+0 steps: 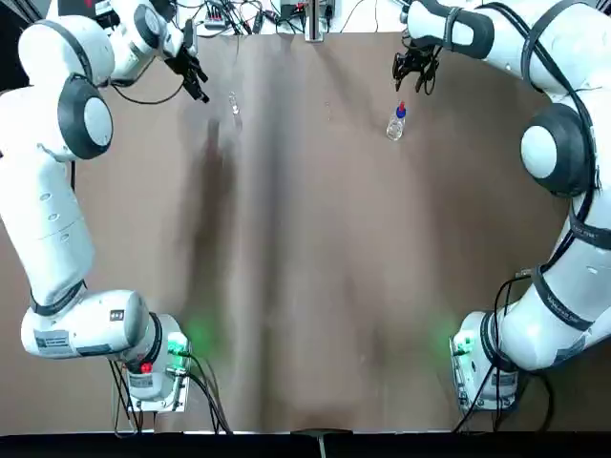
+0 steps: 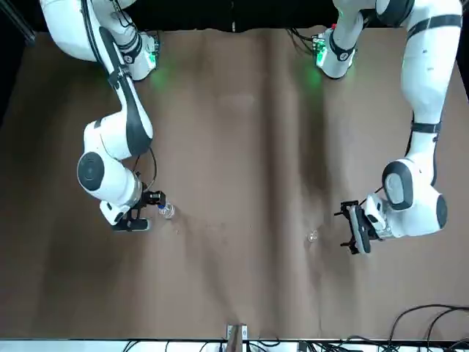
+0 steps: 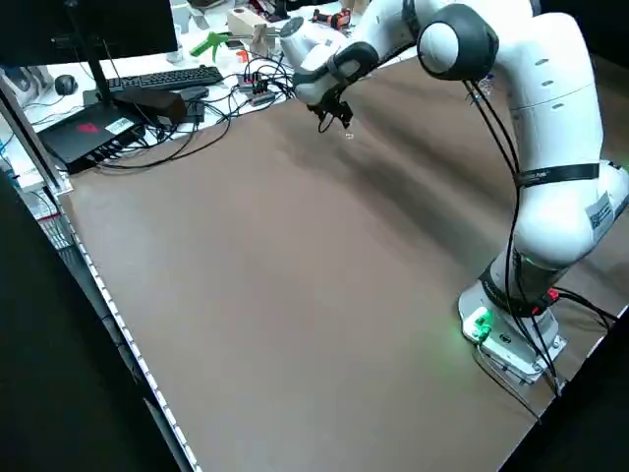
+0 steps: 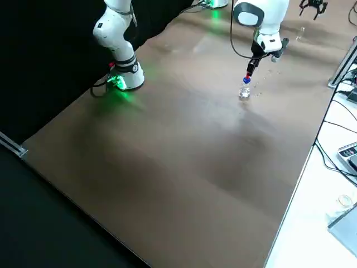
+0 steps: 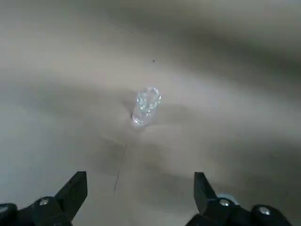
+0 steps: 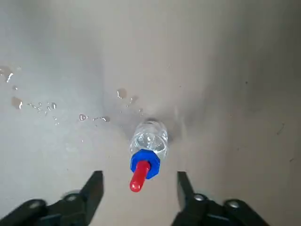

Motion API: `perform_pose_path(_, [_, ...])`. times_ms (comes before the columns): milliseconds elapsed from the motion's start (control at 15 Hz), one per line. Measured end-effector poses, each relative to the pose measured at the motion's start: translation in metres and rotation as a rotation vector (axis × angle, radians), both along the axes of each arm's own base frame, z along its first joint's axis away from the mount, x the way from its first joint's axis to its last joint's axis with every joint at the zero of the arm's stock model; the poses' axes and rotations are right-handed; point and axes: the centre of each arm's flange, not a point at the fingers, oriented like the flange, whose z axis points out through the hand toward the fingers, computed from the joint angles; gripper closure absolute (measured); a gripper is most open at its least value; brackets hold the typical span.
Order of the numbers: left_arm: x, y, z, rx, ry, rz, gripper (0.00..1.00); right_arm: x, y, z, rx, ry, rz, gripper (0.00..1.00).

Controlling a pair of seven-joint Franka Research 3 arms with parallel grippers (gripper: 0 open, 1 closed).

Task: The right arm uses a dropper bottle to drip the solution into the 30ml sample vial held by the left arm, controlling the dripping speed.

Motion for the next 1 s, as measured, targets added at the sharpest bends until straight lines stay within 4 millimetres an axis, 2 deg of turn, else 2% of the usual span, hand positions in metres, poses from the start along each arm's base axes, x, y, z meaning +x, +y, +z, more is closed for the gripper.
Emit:
perform_pose_path(67, [0.0, 0.0, -0.013, 0.002, -0.001, -0.008, 0.0, 0.0, 0.001, -0.004, -0.002, 0.005, 0.0, 0.32])
perform_pose_path(267, [0.006, 0.0, -0.05, 0.004, -0.049, -0.072, 0.0, -0.001, 0.003, -0.012, -0.006, 0.017, 0.002, 0.37])
perform_pose_path(400, [0.012, -0.01, -0.063, -0.002, -0.087, -0.088, 0.0, -0.001, 0.003, -0.017, -0.009, 0.024, 0.002, 0.43])
perform_pose_path(600, [0.016, -0.039, -0.079, -0.02, -0.143, -0.093, 0.0, -0.003, 0.003, -0.024, -0.013, 0.037, 0.003, 0.5])
perform_pose_path(800, [0.017, -0.044, -0.081, -0.022, -0.15, -0.101, 0.0, -0.004, 0.003, -0.029, -0.015, 0.044, 0.003, 0.52])
perform_pose_path(867, [0.017, -0.044, -0.081, -0.024, -0.151, -0.102, 0.0, -0.004, 0.003, -0.03, -0.016, 0.046, 0.003, 0.57])
perform_pose_path(1000, [0.017, -0.049, -0.08, -0.035, -0.152, -0.102, 0.0, -0.005, 0.003, -0.034, -0.018, 0.052, 0.003, 0.6])
